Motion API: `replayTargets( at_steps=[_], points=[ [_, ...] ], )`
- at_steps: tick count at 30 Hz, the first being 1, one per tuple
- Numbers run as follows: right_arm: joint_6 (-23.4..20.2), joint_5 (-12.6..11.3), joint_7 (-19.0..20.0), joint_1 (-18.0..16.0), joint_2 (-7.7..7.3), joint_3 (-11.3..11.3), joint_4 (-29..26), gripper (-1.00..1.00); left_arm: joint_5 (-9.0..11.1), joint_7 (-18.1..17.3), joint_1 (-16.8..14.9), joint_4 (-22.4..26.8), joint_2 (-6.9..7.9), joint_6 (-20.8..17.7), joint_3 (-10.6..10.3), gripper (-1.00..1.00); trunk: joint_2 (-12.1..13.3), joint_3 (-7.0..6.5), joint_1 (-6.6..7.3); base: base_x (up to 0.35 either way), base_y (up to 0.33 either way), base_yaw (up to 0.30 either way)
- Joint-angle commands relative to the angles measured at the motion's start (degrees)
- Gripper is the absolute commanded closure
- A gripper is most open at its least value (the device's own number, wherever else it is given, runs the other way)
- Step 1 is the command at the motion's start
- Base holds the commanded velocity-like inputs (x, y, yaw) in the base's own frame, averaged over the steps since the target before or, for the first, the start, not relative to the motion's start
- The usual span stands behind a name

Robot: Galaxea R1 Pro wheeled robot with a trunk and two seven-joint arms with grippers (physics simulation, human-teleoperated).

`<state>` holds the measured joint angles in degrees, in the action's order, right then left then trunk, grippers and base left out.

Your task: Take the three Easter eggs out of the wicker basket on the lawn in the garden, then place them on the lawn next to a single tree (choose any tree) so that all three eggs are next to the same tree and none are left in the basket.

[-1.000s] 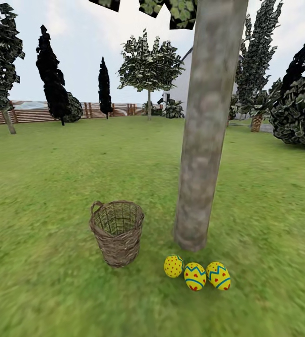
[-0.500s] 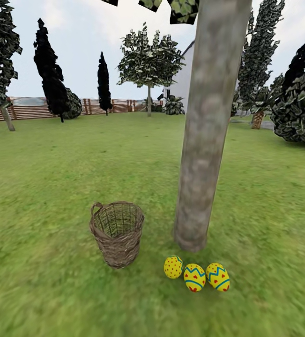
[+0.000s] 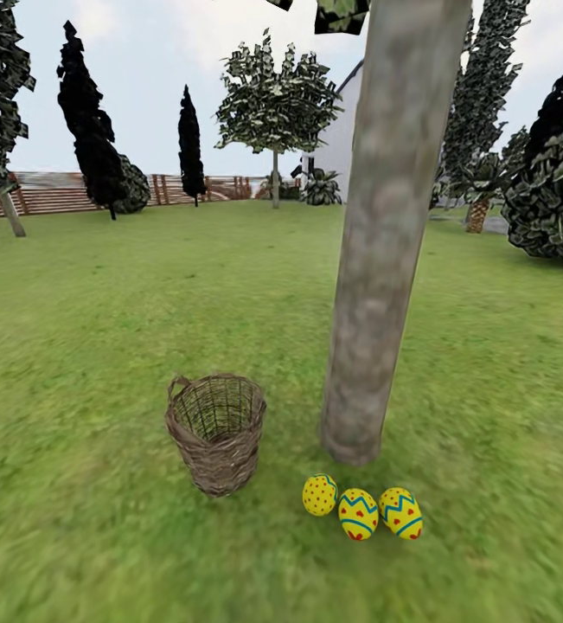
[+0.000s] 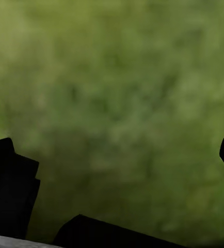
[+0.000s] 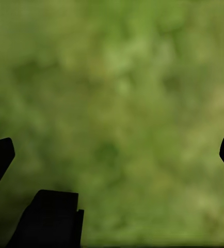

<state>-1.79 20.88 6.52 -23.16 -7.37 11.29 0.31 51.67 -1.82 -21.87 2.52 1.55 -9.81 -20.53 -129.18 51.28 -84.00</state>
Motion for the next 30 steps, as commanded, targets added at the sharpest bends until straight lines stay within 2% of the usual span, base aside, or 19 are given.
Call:
replayTargets(
  at_steps=[1,14,15,18,19,22,30],
  points=[
    [-0.1,0.4,0.2,0.0,-0.02,0.5,0.0,-1.00,0.5,-0.1,0.0,0.0,0.03,-0.2,-0.5,-1.00,0.4,-0.04,0.24,0.000,0.000,0.000],
    [-0.1,0.5,0.2,0.0,-0.02,0.5,0.1,-1.00,0.2,-0.2,0.0,0.1,0.02,-0.1,-0.7,-1.00,5.6,-1.16,3.09,0.000,0.000,0.000],
    [-0.1,0.5,0.2,0.0,-0.02,0.5,0.2,-1.00,-0.2,-0.2,0.0,0.1,0.02,-0.1,-1.0,-1.00,6.0,-1.24,3.31,0.000,0.000,0.000],
    [-0.1,0.5,0.3,0.0,-0.02,0.5,0.1,-1.00,-4.7,-0.1,0.0,0.1,-0.11,-0.1,-3.2,-1.00,7.2,-1.50,3.97,0.000,0.000,0.000],
    [-0.1,0.5,0.3,0.0,-0.02,0.5,0.1,-1.00,-5.2,0.0,0.0,0.1,-0.20,-0.1,-3.4,-1.00,7.6,-1.59,4.19,0.000,0.000,0.000],
    [-0.1,0.4,0.3,0.0,-0.02,0.6,0.1,-1.00,-6.1,0.0,0.0,0.1,-0.37,0.0,-3.7,-1.00,8.8,-1.85,4.85,0.000,0.000,-0.042],
    [-0.1,0.1,0.3,0.0,-0.09,0.6,0.2,-1.00,-6.3,0.0,0.0,0.1,-0.49,0.0,-3.8,-1.00,12.0,-2.54,6.61,0.000,0.000,-0.094]
  ],
)
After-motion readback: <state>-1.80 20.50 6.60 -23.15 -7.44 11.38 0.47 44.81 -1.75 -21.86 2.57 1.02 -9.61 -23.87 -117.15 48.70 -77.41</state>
